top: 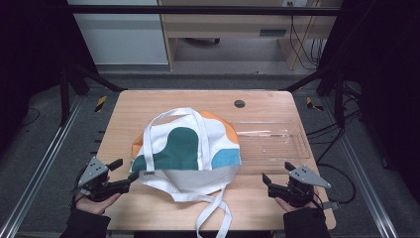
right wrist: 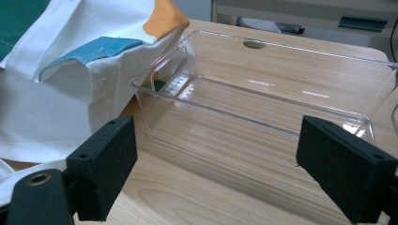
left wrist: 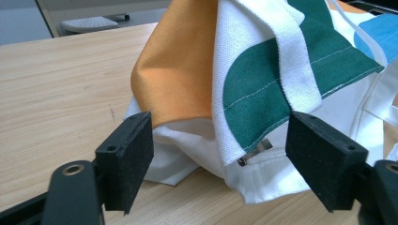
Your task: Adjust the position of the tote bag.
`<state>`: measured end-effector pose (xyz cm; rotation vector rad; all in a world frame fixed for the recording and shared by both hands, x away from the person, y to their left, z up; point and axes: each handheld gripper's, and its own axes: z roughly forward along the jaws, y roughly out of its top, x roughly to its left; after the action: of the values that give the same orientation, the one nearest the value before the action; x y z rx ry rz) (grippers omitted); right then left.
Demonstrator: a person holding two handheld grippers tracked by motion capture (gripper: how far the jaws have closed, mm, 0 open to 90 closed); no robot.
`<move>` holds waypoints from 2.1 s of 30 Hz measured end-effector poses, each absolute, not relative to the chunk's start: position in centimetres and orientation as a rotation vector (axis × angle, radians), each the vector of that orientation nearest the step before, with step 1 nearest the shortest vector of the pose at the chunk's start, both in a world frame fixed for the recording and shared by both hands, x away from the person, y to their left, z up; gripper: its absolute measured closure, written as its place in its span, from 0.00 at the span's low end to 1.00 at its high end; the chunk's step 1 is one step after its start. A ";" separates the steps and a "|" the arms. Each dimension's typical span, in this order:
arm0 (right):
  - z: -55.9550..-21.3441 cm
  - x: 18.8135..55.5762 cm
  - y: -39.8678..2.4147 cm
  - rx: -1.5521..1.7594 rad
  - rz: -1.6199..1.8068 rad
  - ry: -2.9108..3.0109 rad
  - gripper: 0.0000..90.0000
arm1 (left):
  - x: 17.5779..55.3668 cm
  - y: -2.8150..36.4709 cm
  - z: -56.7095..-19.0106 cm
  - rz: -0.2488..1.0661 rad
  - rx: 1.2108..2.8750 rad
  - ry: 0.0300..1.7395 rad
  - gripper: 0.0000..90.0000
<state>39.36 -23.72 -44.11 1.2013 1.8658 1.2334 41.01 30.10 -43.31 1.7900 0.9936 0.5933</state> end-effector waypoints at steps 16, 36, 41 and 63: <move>-43.6 39.2 -21.7 1.114 1.282 1.975 0.44 | 40.9 29.2 -44.6 0.595 1.855 0.995 0.43; -42.8 39.3 -17.8 1.044 1.357 2.060 0.76 | 41.0 28.8 -44.7 0.602 1.850 1.026 0.73; -42.5 39.3 -17.3 1.039 1.367 2.061 0.86 | 41.2 28.6 -44.8 0.608 1.854 1.031 0.79; -42.7 39.8 -13.0 0.986 1.405 2.120 1.00 | 41.2 28.7 -44.6 0.599 1.859 1.027 0.95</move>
<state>39.80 -13.02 -42.72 0.9857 2.1198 1.4046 41.19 28.67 -44.57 1.8593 1.0273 0.5989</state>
